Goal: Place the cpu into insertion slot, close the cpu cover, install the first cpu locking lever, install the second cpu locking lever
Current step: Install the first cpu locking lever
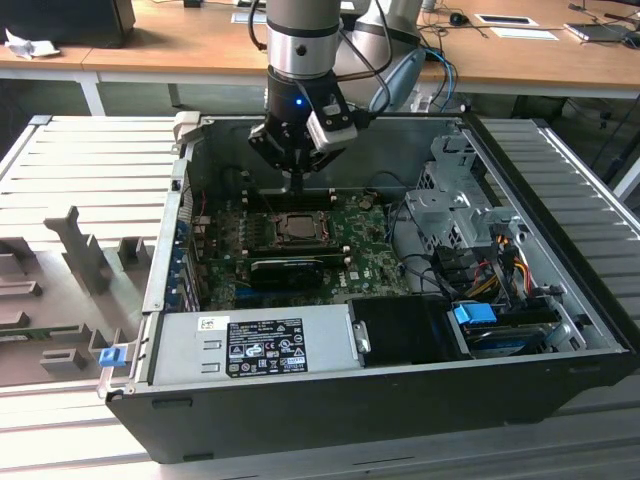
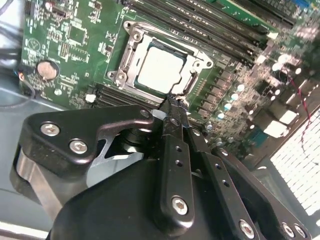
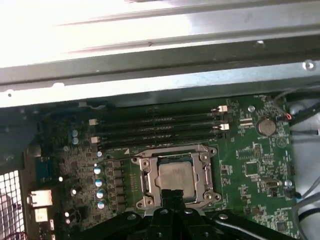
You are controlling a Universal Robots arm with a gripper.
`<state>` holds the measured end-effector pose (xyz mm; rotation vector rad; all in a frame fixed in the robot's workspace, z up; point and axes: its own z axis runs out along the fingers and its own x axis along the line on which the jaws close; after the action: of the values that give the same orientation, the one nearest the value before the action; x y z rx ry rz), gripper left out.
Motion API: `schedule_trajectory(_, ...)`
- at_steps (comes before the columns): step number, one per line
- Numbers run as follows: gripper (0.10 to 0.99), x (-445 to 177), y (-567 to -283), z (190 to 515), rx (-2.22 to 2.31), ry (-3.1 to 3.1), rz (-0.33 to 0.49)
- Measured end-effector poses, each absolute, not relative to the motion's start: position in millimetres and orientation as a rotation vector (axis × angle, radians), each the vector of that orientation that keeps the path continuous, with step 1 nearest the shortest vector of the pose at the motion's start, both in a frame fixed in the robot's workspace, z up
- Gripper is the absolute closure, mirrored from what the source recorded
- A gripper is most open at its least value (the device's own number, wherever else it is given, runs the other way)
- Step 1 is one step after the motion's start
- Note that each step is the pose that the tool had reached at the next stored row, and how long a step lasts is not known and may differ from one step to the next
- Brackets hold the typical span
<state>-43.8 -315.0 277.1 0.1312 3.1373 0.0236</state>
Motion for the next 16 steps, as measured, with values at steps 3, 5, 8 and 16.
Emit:
schedule_trajectory(3, 0.980, -43.7, -315.0, 277.1, 0.029, 3.140, 0.024)
schedule_trajectory(5, 0.980, -43.7, -315.0, 277.1, -0.043, 3.141, 0.024)
schedule_trajectory(8, 0.980, -43.7, -315.0, 277.1, -0.100, 3.140, 0.024)
schedule_trajectory(16, 0.980, -43.8, -315.0, 277.1, -0.276, 3.130, 0.024)
